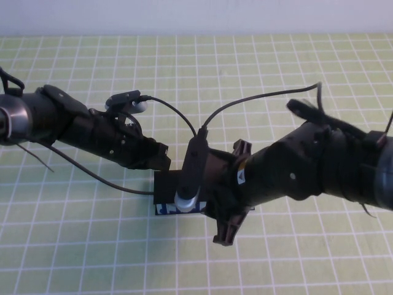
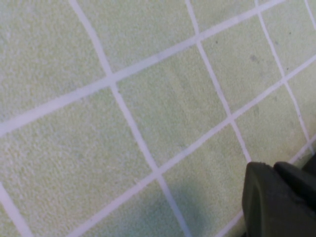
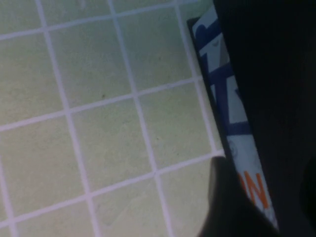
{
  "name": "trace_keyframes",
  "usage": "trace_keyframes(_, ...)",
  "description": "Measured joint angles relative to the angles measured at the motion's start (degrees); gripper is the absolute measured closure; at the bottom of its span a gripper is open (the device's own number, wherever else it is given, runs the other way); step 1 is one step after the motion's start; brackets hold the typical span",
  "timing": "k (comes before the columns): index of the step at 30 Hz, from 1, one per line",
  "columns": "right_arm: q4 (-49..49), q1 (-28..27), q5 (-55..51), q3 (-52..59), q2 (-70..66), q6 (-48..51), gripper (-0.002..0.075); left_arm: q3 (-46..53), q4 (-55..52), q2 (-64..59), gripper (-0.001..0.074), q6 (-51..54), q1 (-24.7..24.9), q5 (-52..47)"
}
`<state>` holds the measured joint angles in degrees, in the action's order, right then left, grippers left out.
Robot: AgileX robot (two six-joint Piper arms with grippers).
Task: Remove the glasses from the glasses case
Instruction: Pick up the glasses from the glasses case
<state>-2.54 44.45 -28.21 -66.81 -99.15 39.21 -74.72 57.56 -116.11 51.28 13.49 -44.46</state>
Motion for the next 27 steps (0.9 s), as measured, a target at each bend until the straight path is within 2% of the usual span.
trace_keyframes(9, 4.3, 0.0, 6.9, -0.1, -3.6, 1.7, 0.0433, 0.0, 0.0, 0.0, 0.0739, 0.0, 0.0, 0.0)
trace_keyframes(22, 11.2, 0.0, 9.2, -0.1, -6.5, 1.7, 0.0433, 0.0, 0.0, 0.0, 0.0739, 0.0, 0.0, -0.1)
trace_keyframes(27, 12.7, 0.0, 10.6, -0.1, -7.2, 1.7, 0.0466, 0.0, -0.1, 0.0, 0.0739, 0.0, 0.0, -1.0)
